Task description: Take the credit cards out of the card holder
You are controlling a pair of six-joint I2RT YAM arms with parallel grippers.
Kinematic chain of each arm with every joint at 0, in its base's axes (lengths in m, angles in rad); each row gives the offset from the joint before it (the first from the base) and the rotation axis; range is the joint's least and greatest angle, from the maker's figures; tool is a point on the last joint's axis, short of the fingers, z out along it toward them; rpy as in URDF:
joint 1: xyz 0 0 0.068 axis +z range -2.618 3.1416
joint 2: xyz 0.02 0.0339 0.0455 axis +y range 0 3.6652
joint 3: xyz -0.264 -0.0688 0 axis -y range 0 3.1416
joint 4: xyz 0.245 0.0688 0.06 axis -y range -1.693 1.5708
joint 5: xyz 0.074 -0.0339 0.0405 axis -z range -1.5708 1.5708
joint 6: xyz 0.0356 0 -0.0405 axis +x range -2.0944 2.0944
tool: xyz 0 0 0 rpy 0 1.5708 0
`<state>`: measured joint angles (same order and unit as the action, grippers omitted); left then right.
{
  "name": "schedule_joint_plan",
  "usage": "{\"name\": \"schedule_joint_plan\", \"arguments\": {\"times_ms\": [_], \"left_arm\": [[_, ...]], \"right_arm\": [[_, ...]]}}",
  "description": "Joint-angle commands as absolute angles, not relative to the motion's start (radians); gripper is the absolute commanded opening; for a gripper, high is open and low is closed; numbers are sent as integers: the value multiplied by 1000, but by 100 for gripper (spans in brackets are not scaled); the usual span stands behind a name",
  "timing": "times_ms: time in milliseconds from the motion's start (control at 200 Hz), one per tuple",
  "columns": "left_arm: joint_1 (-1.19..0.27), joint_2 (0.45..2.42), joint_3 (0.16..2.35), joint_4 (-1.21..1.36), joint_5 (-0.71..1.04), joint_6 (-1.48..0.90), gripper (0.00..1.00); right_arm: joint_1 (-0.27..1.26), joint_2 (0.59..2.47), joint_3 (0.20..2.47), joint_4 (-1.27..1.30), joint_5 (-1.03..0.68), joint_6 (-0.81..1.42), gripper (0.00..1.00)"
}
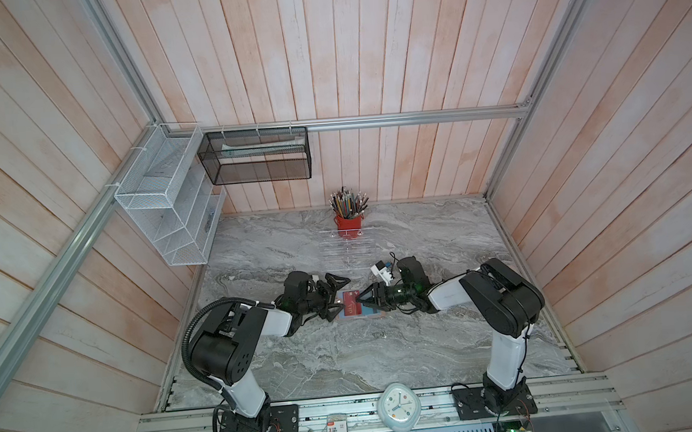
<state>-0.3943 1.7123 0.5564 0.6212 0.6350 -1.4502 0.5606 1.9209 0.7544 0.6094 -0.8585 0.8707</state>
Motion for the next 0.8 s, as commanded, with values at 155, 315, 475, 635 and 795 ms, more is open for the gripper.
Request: {"name": "schedule_joint_plan", "arguments": {"times_ms": [155, 315, 475, 635, 795], "left_arm": [[-382, 1717, 516, 563, 622, -1416, 100], [-379, 1721, 516, 562, 620, -1413, 100], [-377, 1724, 514, 562, 621, -1412, 100], [-374, 1727, 511, 562, 621, -1410, 100], [-374, 1730, 514, 560, 622, -1409, 100]], "right_arm": [[563, 1978, 778, 639, -875, 882, 55], [560, 2006, 782, 667, -883, 894, 51], [554, 2024, 793, 672, -887, 892, 46], [539, 2042, 786, 702, -894, 906, 36], [526, 2060, 778, 730, -905, 914, 28]]}}
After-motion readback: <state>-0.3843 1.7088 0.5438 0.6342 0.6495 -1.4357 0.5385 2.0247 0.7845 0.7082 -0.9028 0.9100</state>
